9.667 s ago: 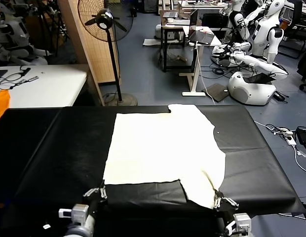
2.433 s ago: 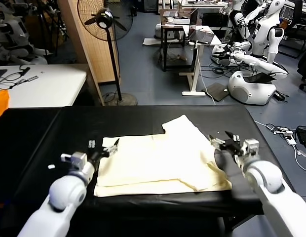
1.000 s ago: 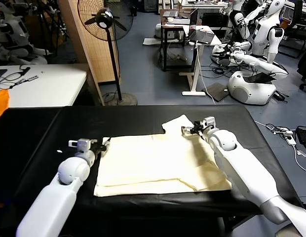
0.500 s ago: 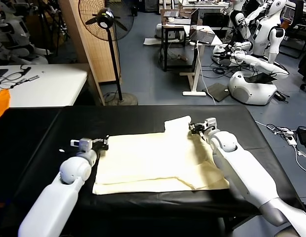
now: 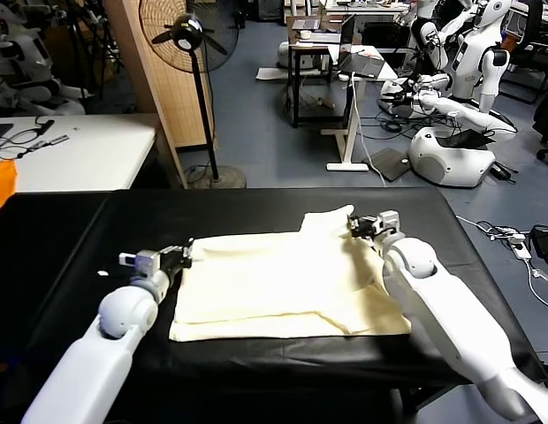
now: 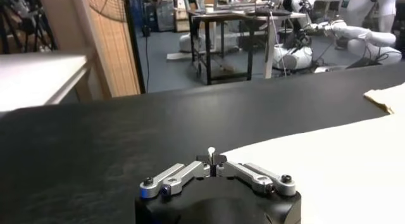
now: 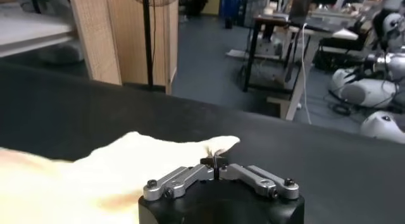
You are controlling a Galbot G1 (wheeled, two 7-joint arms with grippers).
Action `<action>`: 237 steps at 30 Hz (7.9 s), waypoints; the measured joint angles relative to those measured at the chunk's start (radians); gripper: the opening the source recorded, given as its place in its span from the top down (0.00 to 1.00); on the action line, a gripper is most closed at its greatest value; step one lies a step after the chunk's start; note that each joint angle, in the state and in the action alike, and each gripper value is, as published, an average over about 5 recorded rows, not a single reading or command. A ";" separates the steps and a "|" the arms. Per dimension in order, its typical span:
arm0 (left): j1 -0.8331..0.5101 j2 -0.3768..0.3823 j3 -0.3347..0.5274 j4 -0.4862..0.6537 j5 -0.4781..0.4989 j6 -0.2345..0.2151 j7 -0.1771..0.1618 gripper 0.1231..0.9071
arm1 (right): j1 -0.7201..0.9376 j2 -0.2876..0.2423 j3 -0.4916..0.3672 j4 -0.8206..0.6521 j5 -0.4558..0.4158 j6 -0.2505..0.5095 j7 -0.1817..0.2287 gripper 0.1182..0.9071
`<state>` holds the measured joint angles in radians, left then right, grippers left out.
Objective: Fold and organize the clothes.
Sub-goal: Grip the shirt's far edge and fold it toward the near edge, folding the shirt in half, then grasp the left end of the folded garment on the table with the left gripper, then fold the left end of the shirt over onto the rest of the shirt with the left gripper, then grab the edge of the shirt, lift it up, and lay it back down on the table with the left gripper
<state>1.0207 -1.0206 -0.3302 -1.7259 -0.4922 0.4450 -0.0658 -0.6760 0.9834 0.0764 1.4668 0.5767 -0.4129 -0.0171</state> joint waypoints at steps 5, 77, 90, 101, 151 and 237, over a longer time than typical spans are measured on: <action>0.059 0.026 -0.026 -0.074 0.000 0.001 0.004 0.99 | -0.138 -0.059 0.076 0.153 -0.012 -0.001 0.002 1.00; 0.542 -0.321 -0.224 -0.299 0.173 -0.078 0.008 0.40 | -0.835 -0.016 0.465 0.640 -0.177 0.114 0.059 0.14; 0.504 -0.253 -0.262 -0.256 0.155 -0.107 0.019 0.95 | -0.823 0.014 0.446 0.641 -0.155 0.193 0.082 0.14; 0.379 0.023 -0.384 -0.051 0.060 -0.166 0.063 0.95 | -0.785 0.055 0.385 0.623 -0.150 0.290 0.130 0.14; 0.217 -0.002 0.013 -0.340 0.020 -0.030 0.000 0.38 | -0.867 0.116 0.418 0.649 -0.162 0.337 0.139 0.14; 0.190 0.182 -0.284 -0.365 -0.087 0.184 -0.071 0.95 | -0.913 0.117 0.417 0.698 -0.158 0.320 0.115 0.14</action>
<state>1.2111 -0.8381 -0.6139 -2.0905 -0.5797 0.6287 -0.1372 -1.5889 1.1006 0.4936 2.1646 0.4191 -0.0929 0.0974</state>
